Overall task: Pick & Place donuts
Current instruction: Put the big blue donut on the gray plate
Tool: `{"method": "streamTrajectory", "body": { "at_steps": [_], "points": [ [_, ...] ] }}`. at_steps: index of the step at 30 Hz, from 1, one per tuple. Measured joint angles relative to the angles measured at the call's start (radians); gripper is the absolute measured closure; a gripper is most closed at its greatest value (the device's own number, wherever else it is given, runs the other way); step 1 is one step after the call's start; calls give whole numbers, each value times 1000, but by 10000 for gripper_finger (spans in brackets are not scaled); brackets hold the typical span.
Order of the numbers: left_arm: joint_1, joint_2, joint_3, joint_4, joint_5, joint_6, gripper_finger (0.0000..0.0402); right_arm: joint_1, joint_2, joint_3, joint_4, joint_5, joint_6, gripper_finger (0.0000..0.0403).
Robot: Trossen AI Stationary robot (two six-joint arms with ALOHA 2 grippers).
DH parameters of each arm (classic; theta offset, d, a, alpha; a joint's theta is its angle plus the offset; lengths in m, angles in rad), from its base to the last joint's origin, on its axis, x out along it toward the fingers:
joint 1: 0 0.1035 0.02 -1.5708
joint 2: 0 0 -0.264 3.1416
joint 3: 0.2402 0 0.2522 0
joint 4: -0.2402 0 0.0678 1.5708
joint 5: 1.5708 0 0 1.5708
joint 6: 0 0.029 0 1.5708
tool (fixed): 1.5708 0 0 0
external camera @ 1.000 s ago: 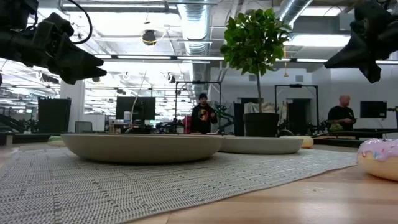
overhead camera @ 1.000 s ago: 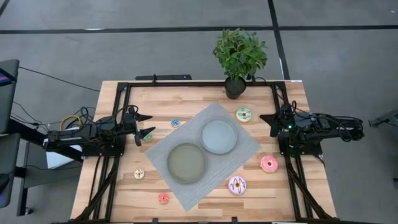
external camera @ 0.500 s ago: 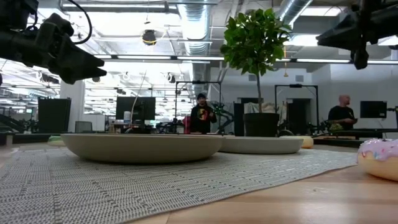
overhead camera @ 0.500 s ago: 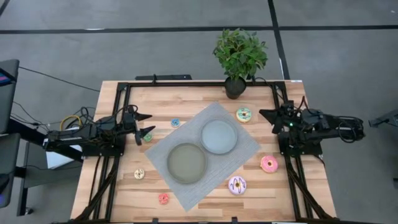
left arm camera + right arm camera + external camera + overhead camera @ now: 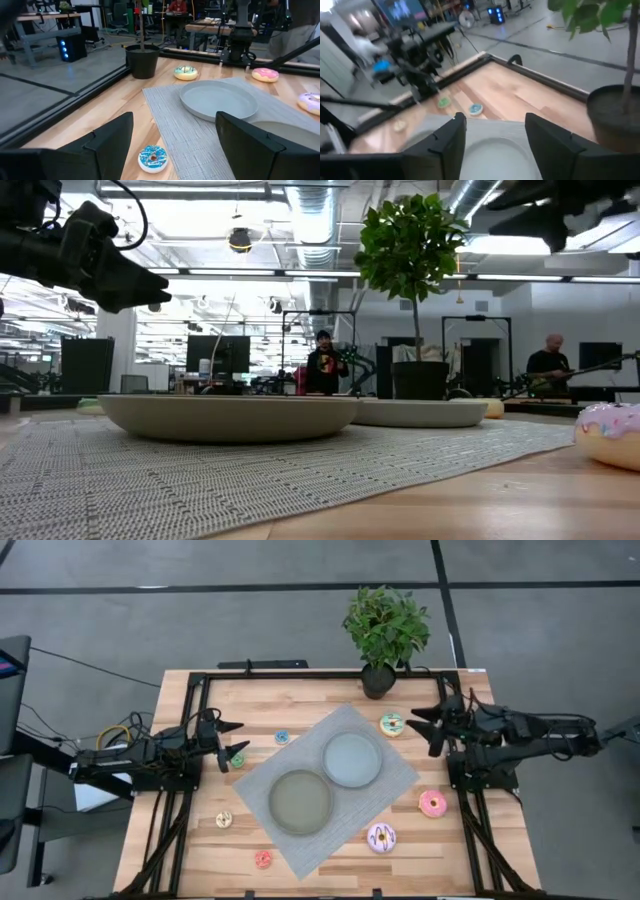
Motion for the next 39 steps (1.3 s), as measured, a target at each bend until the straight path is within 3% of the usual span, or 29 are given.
{"method": "streamTrajectory", "body": {
  "at_steps": [10, 19, 31, 39],
  "points": [
    [0, 0, 0, 0, 0, 13, 125, -19, 295, 272, -362, 23, -3, 220],
    [0, 0, 0, -1, 0, 13, 125, -137, 560, 402, -571, 21, -3, 228],
    [0, 0, 0, -2, 1, 13, 125, -306, 815, 432, -735, -128, -2, 164],
    [0, 0, 0, -2, 1, 15, 125, -360, 940, 432, -732, -137, -3, 133]
  ]
}}
